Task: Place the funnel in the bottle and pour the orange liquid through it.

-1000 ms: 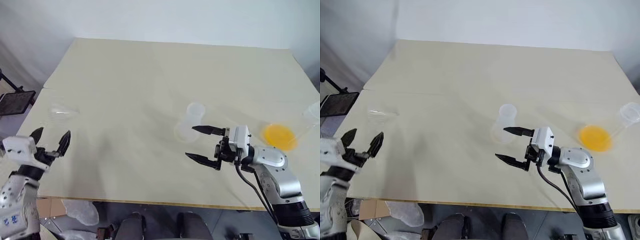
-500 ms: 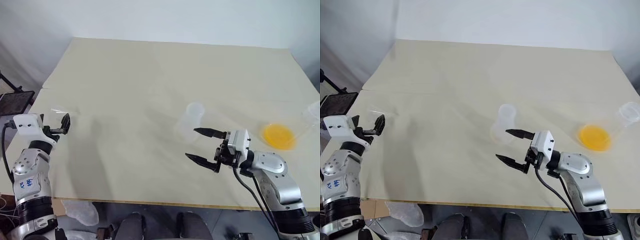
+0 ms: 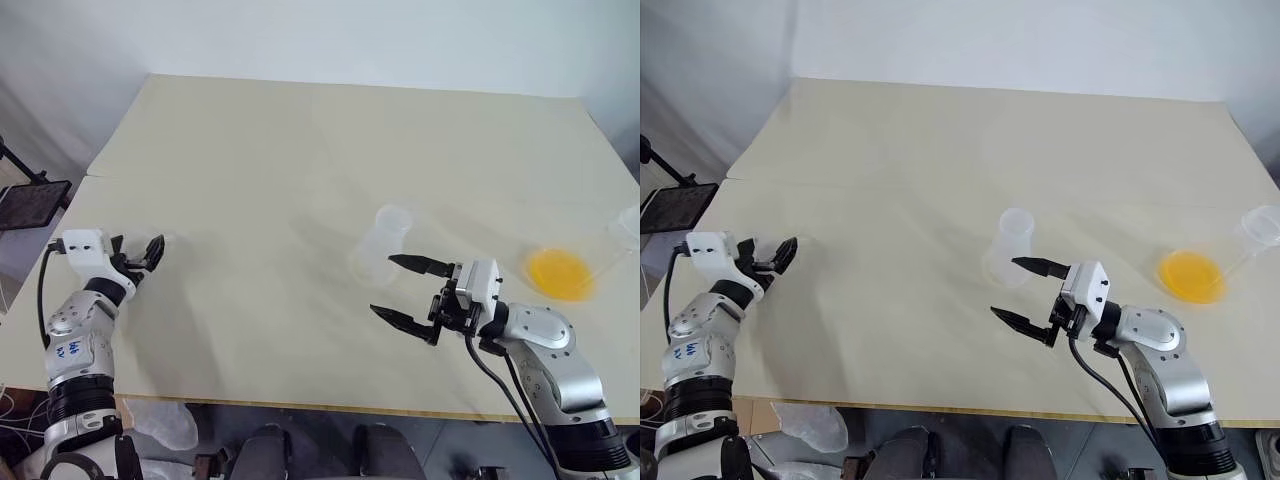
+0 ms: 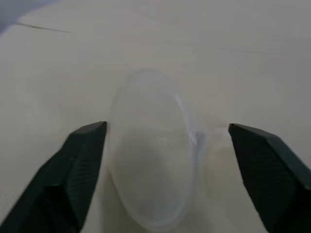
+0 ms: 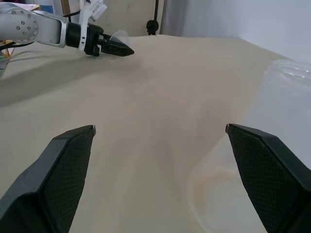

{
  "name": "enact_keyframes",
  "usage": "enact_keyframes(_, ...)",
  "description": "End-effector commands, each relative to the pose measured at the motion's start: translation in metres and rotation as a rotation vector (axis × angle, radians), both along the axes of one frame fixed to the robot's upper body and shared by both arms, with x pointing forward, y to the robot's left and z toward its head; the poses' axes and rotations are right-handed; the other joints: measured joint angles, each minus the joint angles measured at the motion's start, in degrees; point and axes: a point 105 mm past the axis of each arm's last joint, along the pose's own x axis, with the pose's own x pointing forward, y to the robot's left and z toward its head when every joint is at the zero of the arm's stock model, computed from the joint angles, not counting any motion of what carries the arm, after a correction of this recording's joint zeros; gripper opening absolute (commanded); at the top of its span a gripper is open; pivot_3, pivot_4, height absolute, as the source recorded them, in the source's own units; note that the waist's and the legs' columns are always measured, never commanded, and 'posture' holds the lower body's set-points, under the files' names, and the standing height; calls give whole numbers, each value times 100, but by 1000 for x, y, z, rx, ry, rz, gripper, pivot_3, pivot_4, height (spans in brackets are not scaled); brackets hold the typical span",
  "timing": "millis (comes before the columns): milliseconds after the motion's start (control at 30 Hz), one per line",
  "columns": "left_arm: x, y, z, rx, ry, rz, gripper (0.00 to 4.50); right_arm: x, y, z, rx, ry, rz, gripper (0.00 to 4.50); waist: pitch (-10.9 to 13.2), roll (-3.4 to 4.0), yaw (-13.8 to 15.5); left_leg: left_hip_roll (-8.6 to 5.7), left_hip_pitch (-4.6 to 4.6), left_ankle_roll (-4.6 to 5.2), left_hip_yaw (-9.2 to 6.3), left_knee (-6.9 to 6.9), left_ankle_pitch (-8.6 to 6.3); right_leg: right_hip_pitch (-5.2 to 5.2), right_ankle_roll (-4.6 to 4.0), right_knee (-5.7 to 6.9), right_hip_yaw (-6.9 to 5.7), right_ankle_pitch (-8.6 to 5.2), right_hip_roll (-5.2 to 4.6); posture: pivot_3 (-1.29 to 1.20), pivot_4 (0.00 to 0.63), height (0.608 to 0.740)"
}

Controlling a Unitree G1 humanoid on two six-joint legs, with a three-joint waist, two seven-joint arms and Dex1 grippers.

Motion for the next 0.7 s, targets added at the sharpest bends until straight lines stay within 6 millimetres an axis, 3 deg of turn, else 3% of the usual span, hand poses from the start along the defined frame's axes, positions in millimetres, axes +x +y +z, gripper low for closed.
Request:
enact_keyframes(33, 2, -4, 7, 37, -33, -29, 2915, -2, -2, 14, 8, -61, -7, 4500, 0, 0, 0, -2, 1, 0, 0, 0, 0, 0, 0, 1, 0, 0, -2, 0, 150, 740)
enact_keyframes(67, 2, -4, 7, 31, -36, -28, 2542, -3, -2, 13, 7, -60, -8, 4500, 0, 0, 0, -3, 2, 1, 0, 0, 0, 0, 0, 4, 0, 0, -3, 0, 150, 740)
enact_keyframes(100, 1, -5, 7, 28, -42, -29, 2498, -4, -2, 13, 7, -58, -9, 4500, 0, 0, 0, -3, 2, 1, 0, 0, 0, 0, 0, 5, 0, 0, -4, 0, 150, 740)
enact_keyframes(200, 0, -6, 6, 35, -41, -34, 1746, -5, -3, 12, 6, -55, -12, 4500, 0, 1, 0, -5, 4, 2, 0, 0, 1, 0, 1, 8, 0, 0, -7, 0, 150, 740)
enact_keyframes(400, -6, -8, 7, 55, -58, -71, 17, -5, -3, 12, 4, -55, -16, 4500, -2, 3, 10, -7, 10, 4, -1, 0, 2, 0, 1, 22, 0, 0, -14, 0, 150, 740)
enact_keyframes(700, -16, -8, 1, 78, 17, -176, 17, -7, -7, 12, -7, -55, -33, 4500, -3, 5, 16, -9, 10, 8, -3, 1, 5, 0, 2, 26, 0, 1, -20, 0, 150, 740)
